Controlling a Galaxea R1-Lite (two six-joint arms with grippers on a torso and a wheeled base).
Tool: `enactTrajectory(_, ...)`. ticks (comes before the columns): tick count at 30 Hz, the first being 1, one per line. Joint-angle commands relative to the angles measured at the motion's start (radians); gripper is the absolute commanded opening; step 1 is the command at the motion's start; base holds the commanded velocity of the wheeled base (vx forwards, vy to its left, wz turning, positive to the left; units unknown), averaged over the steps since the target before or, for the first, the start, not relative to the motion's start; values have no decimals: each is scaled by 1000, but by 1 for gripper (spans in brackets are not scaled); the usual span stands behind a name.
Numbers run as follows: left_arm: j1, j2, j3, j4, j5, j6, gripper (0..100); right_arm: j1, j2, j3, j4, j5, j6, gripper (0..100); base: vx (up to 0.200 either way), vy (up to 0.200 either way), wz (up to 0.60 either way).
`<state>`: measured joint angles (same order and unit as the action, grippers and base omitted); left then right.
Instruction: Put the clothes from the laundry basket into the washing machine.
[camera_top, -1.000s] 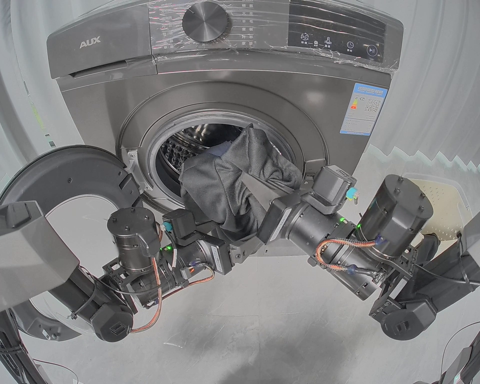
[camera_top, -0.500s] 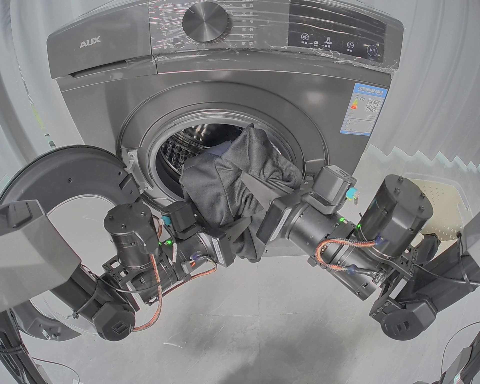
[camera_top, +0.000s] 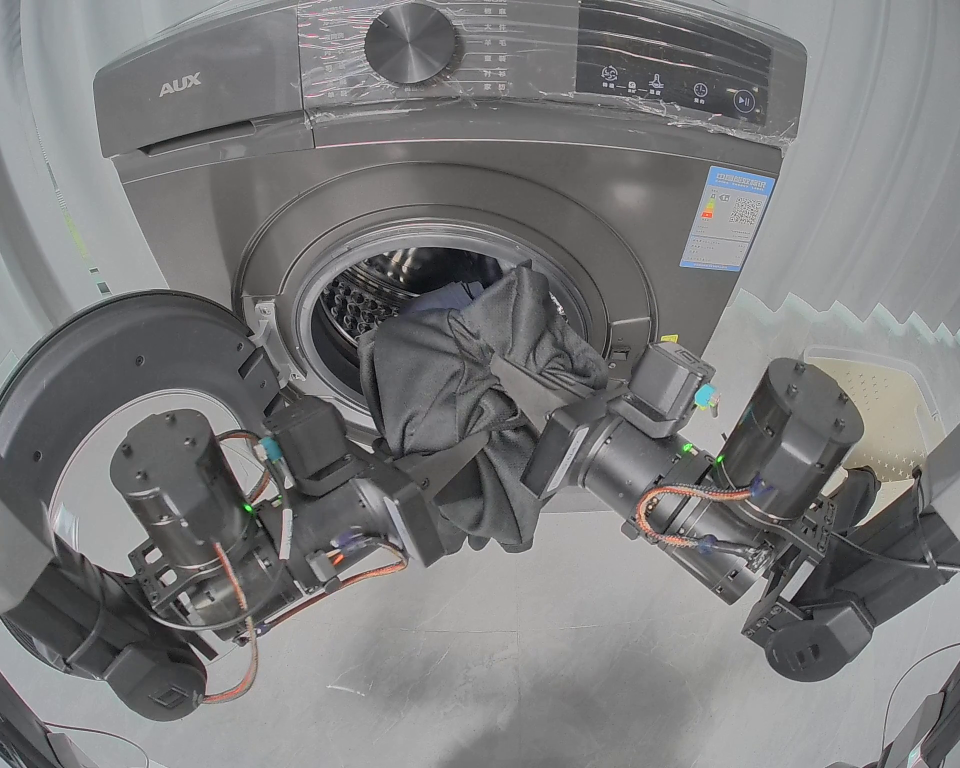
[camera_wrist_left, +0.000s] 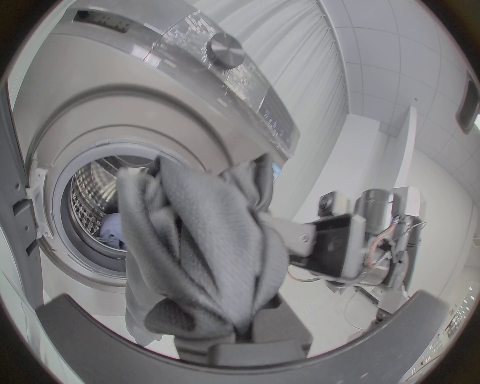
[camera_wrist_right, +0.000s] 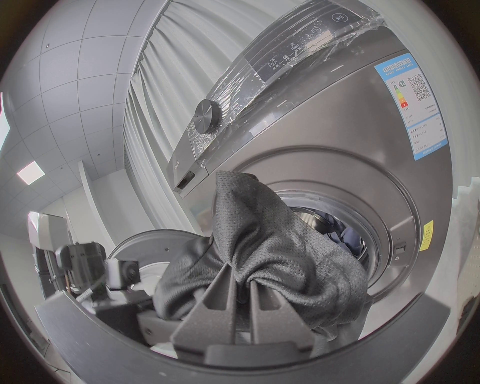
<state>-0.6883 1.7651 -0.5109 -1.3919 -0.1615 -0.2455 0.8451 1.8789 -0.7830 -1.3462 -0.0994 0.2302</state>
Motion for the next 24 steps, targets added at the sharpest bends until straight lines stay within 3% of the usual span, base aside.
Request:
enactTrajectory(1, -8, -99, 81, -42, -38, 0, 0, -4, 0, 37, 1, 0, 0, 0, 0, 0, 0)
enactTrajectory(6, -5, -102, 158, -151, -76, -1, 0, -9, 0, 47, 1, 0, -2, 0, 0, 0, 0)
enactTrajectory(7, 1, -102, 164, -157, -76, -1, 0, -11, 0, 50, 1, 0, -2, 100, 0, 0, 0)
enactTrajectory(18, 124, -52, 52, -156, -64, -14, 0, -51, -35, 105, 15, 0, -8, 100, 0, 0, 0)
enactTrajectory(24, 139, -41, 20, -156, -62, -20, 0, -95, -35, 157, 19, 6, -34, 100, 0, 0, 0)
